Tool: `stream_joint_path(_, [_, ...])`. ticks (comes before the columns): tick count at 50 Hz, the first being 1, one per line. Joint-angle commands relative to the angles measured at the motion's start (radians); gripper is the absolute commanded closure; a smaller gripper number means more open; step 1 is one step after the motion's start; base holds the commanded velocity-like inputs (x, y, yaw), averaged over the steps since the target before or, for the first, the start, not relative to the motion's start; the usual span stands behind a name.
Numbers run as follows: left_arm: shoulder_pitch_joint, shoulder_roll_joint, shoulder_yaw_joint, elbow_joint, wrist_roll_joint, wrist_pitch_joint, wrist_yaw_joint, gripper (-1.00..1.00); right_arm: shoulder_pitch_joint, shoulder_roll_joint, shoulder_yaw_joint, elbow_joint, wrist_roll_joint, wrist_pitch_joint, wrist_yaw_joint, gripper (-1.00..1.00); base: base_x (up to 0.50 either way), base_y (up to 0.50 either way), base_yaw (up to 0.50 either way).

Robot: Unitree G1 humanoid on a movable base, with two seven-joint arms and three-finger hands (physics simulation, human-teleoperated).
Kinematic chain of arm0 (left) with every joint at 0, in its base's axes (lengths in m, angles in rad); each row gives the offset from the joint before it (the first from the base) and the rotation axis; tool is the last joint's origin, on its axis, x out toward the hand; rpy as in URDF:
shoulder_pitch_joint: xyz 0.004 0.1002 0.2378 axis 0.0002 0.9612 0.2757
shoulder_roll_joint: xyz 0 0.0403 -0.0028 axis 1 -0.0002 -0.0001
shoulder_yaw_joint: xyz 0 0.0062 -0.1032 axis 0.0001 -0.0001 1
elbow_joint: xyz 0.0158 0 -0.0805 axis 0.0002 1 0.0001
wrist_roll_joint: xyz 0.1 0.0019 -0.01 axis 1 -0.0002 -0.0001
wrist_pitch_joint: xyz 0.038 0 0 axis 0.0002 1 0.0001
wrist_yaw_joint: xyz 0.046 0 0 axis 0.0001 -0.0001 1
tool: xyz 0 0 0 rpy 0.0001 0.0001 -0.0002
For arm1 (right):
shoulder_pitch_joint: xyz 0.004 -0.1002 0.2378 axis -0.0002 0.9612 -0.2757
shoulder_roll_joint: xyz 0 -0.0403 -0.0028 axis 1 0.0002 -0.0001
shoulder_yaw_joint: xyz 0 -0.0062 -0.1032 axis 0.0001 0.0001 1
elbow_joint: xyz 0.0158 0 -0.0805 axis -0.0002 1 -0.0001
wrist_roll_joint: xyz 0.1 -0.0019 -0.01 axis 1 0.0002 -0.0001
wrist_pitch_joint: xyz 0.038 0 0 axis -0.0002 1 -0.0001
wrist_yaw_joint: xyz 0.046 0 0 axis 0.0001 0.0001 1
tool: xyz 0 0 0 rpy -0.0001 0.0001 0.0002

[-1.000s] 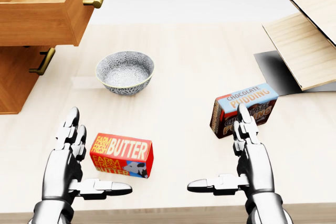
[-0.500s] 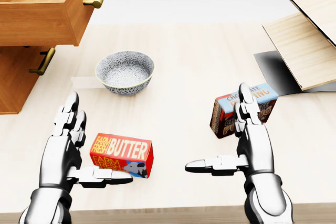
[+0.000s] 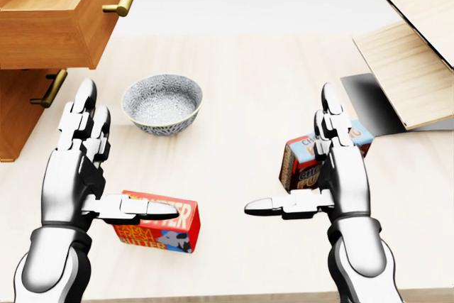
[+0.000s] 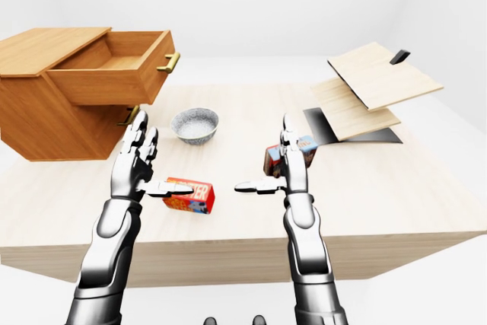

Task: Close the top drawer of the cabinet.

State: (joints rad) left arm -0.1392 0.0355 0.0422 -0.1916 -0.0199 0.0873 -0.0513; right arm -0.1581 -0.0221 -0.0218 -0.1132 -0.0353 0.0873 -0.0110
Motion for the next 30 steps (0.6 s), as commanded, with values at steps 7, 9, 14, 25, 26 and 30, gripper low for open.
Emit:
stream_joint_path(7, [0.008,-0.003,-0.004,-0.019,-0.004,0.0,-0.005,-1.0,0.011,0.004,0.01,-0.003,-0.015,0.0,0.016,-1.0,0.44,-0.08,0.0])
stream_joint_path(9, [0.009,-0.003,-0.004,-0.018,-0.004,0.0,-0.005,-1.0,0.015,0.004,0.01,-0.005,-0.015,0.0,0.018,-1.0,0.47,-0.03,0.0])
stream_joint_path(14, [0.01,-0.004,-0.005,-0.016,-0.003,0.0,-0.005,-1.0,0.022,0.002,0.011,-0.009,-0.021,0.0,0.022,-1.0,0.47,-0.01,0.0])
stream_joint_path(25, [0.019,-0.007,-0.008,-0.022,-0.003,0.0,-0.004,-1.0,-0.01,0.009,0.009,0.019,-0.011,0.0,0.003,-1.0,0.22,0.01,0.0])
stream_joint_path(26, [0.022,-0.007,-0.01,-0.024,-0.002,0.0,-0.004,-1.0,-0.013,0.009,0.01,0.022,-0.012,0.0,0.002,-1.0,0.0,0.0,0.0])
stream_joint_path(30, [0.023,-0.008,-0.011,-0.026,-0.002,0.0,-0.004,-1.0,-0.024,0.009,0.01,0.027,-0.012,0.0,-0.002,-1.0,0.0,0.0,0.0])
